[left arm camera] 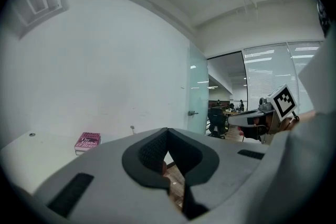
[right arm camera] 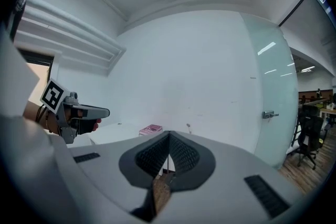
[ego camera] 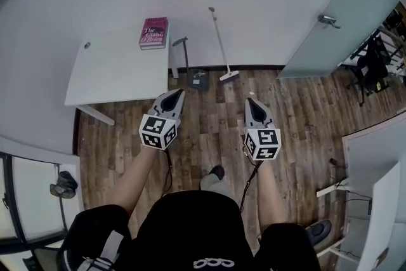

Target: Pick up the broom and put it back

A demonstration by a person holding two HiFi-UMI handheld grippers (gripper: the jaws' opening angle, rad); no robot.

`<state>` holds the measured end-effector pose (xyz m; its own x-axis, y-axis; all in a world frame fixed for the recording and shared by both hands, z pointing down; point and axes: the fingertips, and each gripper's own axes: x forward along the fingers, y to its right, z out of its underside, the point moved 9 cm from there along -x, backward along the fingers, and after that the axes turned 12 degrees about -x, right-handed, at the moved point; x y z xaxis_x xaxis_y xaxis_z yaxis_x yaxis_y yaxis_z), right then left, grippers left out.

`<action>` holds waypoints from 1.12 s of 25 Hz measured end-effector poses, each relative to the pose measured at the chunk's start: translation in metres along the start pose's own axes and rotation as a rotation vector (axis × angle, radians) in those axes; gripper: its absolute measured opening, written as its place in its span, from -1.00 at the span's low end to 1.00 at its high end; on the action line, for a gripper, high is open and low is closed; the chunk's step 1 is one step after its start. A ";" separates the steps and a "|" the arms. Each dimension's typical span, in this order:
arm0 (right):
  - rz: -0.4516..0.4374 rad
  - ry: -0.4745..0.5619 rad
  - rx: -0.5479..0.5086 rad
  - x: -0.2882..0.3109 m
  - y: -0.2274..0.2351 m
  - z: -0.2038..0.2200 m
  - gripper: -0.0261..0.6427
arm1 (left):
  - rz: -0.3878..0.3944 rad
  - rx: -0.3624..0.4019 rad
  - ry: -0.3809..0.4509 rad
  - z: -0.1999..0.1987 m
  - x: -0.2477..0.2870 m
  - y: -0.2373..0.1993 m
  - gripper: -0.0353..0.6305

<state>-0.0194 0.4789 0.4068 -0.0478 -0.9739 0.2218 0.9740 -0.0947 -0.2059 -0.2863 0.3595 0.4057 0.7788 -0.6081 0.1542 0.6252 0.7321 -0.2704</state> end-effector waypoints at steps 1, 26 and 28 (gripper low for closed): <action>-0.008 0.001 -0.004 0.006 0.010 0.000 -0.87 | -0.007 -0.002 0.005 -0.002 0.010 0.002 -0.84; -0.128 -0.002 -0.021 0.173 0.119 0.007 -0.87 | -0.109 -0.044 0.039 -0.021 0.173 -0.043 -0.84; -0.130 -0.002 -0.027 0.198 0.127 0.004 -0.87 | -0.107 -0.049 0.040 -0.027 0.195 -0.058 -0.84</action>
<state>0.0960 0.2745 0.4280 -0.1730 -0.9525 0.2507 0.9532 -0.2260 -0.2007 -0.1722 0.1895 0.4256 0.7041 -0.6948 0.1466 0.7009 0.6468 -0.3007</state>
